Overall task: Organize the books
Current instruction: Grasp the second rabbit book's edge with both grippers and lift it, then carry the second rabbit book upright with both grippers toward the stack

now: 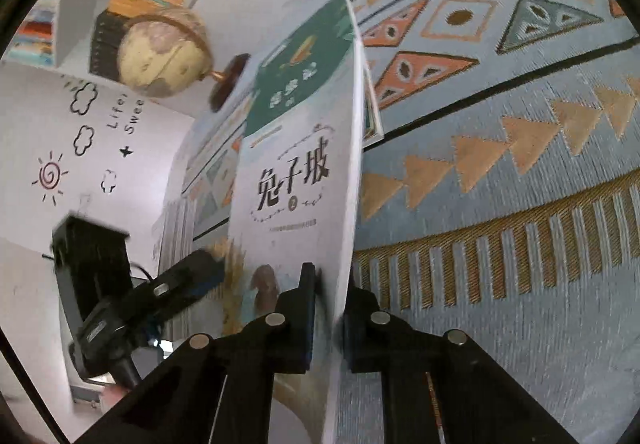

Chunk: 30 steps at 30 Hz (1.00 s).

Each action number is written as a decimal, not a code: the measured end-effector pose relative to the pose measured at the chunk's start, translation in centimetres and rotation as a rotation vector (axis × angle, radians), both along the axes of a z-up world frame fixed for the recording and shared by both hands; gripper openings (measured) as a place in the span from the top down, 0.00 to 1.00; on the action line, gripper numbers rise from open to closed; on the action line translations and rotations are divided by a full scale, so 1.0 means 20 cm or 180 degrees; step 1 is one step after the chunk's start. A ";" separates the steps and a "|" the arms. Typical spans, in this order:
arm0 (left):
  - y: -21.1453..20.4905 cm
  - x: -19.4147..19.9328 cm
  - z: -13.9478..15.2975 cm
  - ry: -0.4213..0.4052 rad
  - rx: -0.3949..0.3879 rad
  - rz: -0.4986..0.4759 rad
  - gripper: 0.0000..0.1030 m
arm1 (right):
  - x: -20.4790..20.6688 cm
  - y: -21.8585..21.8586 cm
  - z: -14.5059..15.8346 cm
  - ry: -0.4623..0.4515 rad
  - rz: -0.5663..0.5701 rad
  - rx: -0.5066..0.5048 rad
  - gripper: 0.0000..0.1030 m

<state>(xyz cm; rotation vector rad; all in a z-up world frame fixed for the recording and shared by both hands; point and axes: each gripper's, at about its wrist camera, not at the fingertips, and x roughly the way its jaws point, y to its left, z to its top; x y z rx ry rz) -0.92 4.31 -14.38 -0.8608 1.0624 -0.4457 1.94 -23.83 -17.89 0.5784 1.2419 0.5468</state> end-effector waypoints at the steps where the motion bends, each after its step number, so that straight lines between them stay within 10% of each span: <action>1: 0.00 -0.01 0.00 -0.0026 -0.0091 0.0032 0.27 | 0.02 0.00 0.00 0.0032 0.0010 0.0005 0.91; 7: -0.13 -0.01 0.04 0.0170 0.1096 0.0031 0.82 | 0.07 0.05 0.01 0.0011 0.0186 -0.0104 0.91; 30: 0.14 -0.11 0.50 -0.0115 0.1403 0.0187 0.81 | -0.09 0.45 0.54 -0.1033 0.0431 -0.0684 0.90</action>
